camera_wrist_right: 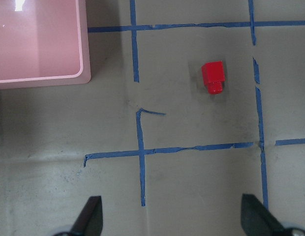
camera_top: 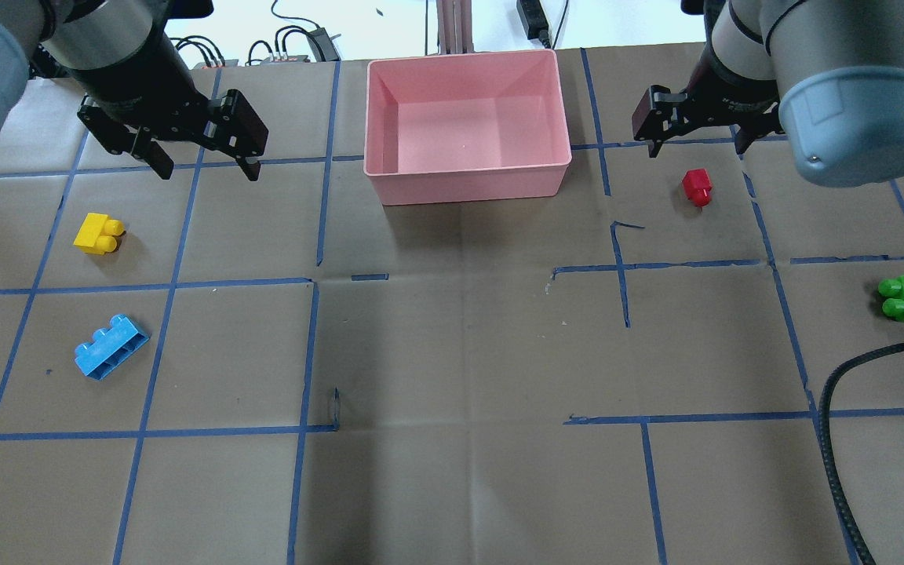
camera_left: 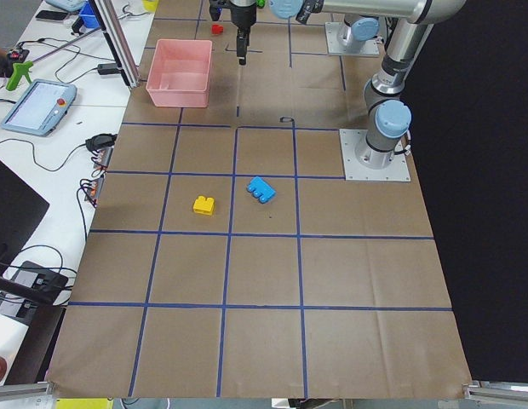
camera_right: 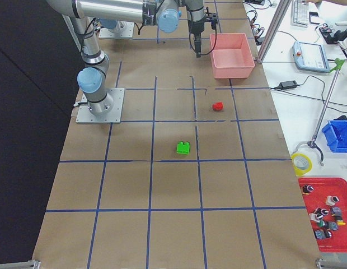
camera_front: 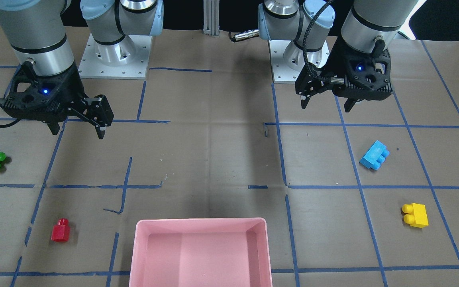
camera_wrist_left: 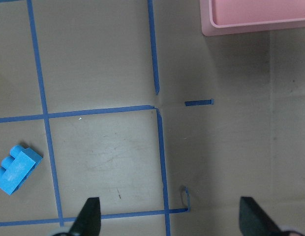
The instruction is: Put all blocks into box
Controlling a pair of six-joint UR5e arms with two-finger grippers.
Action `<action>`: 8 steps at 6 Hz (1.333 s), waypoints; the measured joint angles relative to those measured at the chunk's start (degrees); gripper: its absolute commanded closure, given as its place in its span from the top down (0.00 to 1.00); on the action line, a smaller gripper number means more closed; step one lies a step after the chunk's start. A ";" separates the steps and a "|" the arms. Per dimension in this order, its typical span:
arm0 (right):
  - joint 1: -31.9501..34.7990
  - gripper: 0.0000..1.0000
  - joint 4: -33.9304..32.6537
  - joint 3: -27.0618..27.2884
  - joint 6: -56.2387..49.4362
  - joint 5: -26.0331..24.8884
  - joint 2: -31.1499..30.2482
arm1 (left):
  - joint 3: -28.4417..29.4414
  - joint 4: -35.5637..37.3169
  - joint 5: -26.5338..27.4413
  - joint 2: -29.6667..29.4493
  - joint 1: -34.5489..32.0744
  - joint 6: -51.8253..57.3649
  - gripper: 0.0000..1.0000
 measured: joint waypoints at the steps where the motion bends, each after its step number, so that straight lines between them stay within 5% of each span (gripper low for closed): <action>1: 0.00 1.00 -0.16 0.06 0.00 -0.02 -0.01 | 0.00 0.00 0.00 0.00 0.00 0.00 0.99; 8: -0.03 1.00 -0.40 0.21 0.04 0.52 0.10 | -0.47 0.24 0.25 0.77 4.86 3.95 0.99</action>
